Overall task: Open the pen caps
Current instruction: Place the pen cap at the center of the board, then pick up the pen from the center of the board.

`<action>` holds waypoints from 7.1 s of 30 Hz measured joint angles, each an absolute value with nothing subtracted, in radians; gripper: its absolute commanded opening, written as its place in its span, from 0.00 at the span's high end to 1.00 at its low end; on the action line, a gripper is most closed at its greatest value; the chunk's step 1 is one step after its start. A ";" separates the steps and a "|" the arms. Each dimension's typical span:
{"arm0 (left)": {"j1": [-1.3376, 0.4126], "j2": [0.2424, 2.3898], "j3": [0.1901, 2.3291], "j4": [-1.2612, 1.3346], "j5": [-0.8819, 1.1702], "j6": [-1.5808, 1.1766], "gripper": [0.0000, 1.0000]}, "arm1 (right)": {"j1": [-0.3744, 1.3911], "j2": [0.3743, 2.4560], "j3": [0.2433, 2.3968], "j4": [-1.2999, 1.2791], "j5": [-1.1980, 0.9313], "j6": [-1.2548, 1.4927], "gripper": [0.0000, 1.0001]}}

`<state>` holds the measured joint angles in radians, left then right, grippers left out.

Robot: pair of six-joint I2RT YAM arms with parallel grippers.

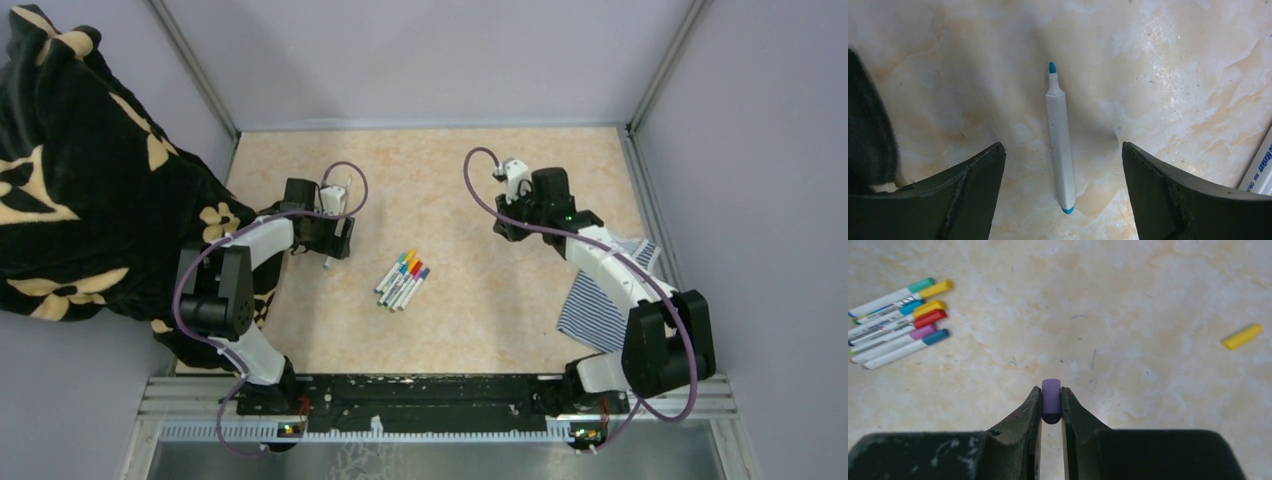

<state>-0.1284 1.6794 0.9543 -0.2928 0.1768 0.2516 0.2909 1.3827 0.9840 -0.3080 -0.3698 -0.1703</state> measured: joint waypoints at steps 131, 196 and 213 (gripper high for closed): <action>-0.485 1.600 0.914 -0.313 0.216 0.377 0.21 | 0.384 1.411 1.052 -0.267 -0.237 -0.156 0.07; -0.511 1.565 0.922 -0.245 0.100 0.389 1.00 | 0.323 1.454 1.032 -0.213 -0.445 -0.035 0.02; -0.511 1.340 0.950 -0.278 0.376 0.496 1.00 | 0.311 1.674 1.292 -0.326 -0.899 0.113 0.14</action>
<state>-0.5110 1.3399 0.9504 -0.2783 0.3756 0.4957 0.3115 1.6745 1.2919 -0.3264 -0.8993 0.1135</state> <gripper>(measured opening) 0.026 0.873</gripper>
